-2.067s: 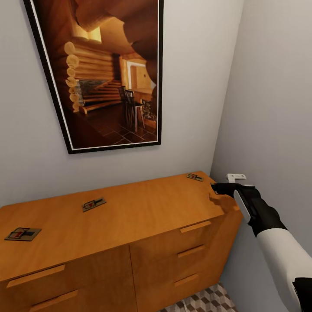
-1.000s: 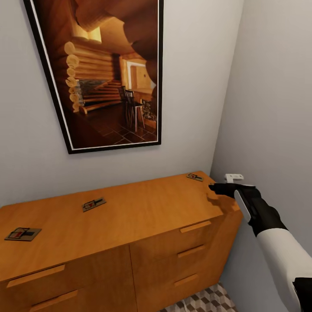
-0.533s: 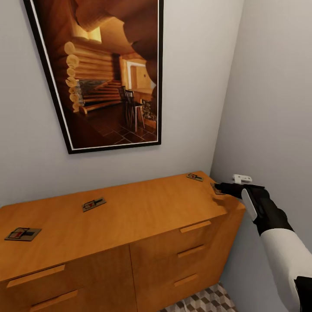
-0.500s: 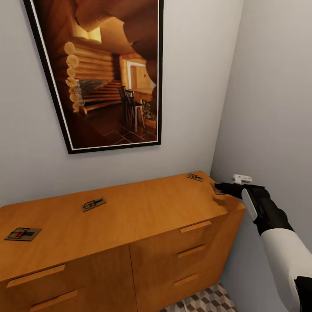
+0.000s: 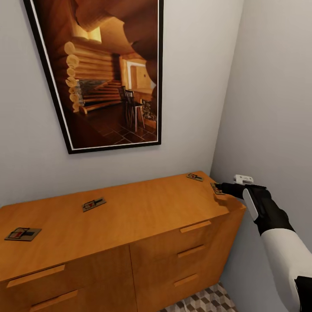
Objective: Take the four mousetraps from the cabinet in the bathroom and place them on the bathroom floor. Make sure all four end up on the same floor surface, and ensure that at least two of them are either under or directly next to the same bathroom sink.
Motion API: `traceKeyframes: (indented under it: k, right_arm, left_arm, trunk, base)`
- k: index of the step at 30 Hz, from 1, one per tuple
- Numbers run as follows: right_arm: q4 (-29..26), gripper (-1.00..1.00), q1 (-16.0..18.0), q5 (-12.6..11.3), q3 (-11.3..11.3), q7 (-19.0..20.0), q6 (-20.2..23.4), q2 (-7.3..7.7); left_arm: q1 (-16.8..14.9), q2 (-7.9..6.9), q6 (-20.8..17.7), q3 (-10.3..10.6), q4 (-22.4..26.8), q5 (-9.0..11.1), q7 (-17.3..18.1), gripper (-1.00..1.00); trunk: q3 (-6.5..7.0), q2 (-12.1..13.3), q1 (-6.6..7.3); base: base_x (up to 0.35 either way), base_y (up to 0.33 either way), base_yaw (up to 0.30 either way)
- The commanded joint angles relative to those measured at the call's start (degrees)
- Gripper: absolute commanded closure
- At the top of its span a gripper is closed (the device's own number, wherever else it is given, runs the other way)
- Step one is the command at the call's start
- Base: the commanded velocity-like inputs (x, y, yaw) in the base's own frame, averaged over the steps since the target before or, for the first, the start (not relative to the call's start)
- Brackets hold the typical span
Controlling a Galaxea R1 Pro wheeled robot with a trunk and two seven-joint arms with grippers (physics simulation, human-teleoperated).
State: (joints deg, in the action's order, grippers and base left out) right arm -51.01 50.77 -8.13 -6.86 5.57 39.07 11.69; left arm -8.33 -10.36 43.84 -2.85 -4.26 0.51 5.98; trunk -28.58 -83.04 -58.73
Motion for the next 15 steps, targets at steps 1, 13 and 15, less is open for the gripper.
traceKeyframes:
  k: [1,13,15]
  right_arm:
    - [-0.1,-1.0,0.0,-0.2,-0.1,0.0,0.3,0.0]
    - [-0.1,-1.0,0.0,0.0,0.2,-0.3,0.3,-0.08]
    - [-0.1,-1.0,0.0,0.1,0.2,-0.3,0.3,-0.06]
  left_arm:
    - [-0.1,-0.02,0.3,-0.3,-0.2,0.1,0.4,-1.0]
    - [-0.1,-0.02,0.3,-0.3,-0.2,0.1,0.4,-1.0]
    - [-0.1,-0.02,0.3,-0.3,-0.2,0.1,0.4,-1.0]
  trunk:
    - [-0.06,0.0,0.0]
    - [-0.06,0.0,0.0]
    - [-0.06,0.0,0.0]
  base:
    - [0.0,0.0,0.0]
    - [0.0,0.0,0.0]
    - [0.0,0.0,0.0]
